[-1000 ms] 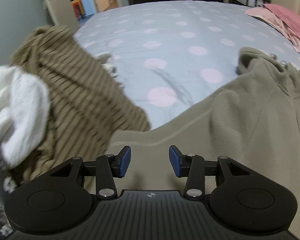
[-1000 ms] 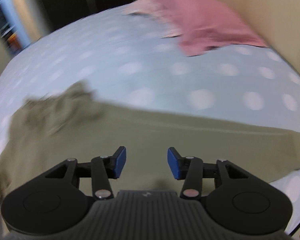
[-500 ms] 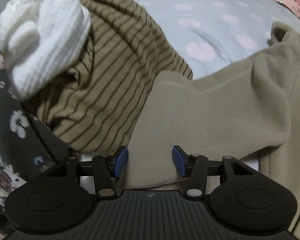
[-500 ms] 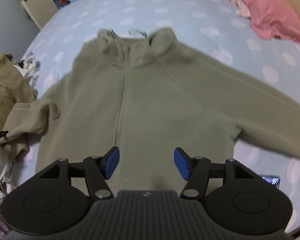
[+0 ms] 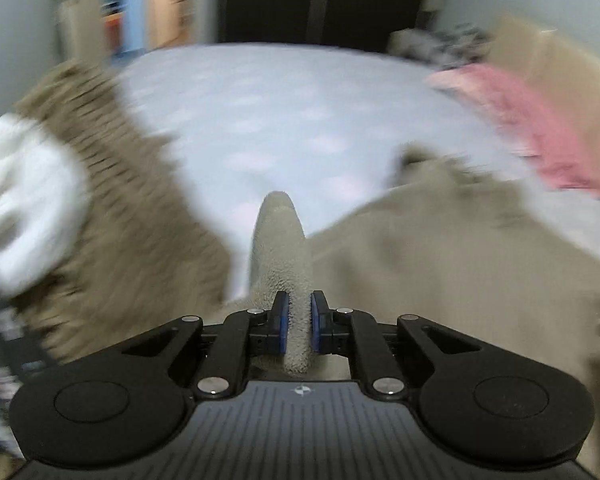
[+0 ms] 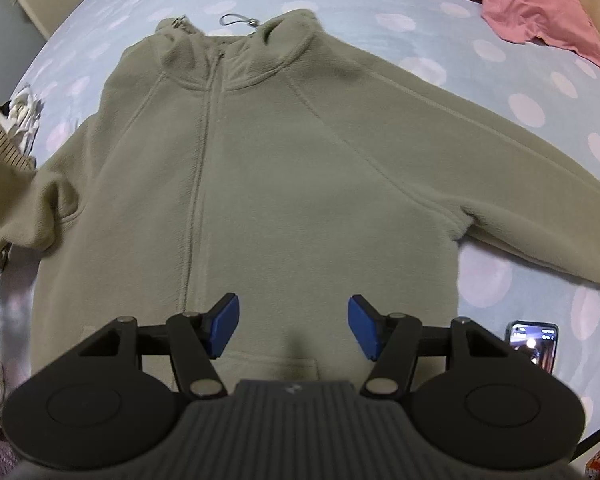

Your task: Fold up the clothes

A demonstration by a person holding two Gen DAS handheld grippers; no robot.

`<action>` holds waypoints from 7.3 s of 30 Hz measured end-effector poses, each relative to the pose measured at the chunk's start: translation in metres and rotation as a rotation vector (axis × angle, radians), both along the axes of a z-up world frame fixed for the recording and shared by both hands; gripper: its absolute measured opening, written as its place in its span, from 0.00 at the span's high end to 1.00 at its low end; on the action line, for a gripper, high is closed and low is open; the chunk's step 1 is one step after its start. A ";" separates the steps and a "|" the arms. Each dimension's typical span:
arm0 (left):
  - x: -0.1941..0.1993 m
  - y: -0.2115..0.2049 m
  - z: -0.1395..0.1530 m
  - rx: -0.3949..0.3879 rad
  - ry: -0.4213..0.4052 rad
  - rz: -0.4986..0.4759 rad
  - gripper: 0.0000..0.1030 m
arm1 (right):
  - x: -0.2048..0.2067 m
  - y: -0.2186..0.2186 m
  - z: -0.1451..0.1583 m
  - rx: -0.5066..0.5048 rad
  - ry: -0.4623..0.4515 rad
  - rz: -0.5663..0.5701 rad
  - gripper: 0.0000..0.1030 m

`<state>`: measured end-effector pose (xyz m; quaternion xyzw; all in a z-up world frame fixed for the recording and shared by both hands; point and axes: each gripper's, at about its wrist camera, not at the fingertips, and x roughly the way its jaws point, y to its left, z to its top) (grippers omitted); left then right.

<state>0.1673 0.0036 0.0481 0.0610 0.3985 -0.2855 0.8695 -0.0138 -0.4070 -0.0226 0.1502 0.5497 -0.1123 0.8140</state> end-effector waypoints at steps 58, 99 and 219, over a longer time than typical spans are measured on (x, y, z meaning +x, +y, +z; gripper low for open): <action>0.042 0.134 0.096 0.417 -0.184 0.520 0.91 | 0.012 0.006 0.005 -0.036 -0.034 0.071 0.38; 0.192 -0.212 -0.044 -0.081 0.080 0.065 0.40 | 0.212 -0.163 -0.003 0.073 -0.233 -0.075 0.34; 0.156 -0.196 -0.073 -0.302 0.068 -0.177 0.89 | 0.186 -0.100 0.009 0.093 -0.613 0.276 0.72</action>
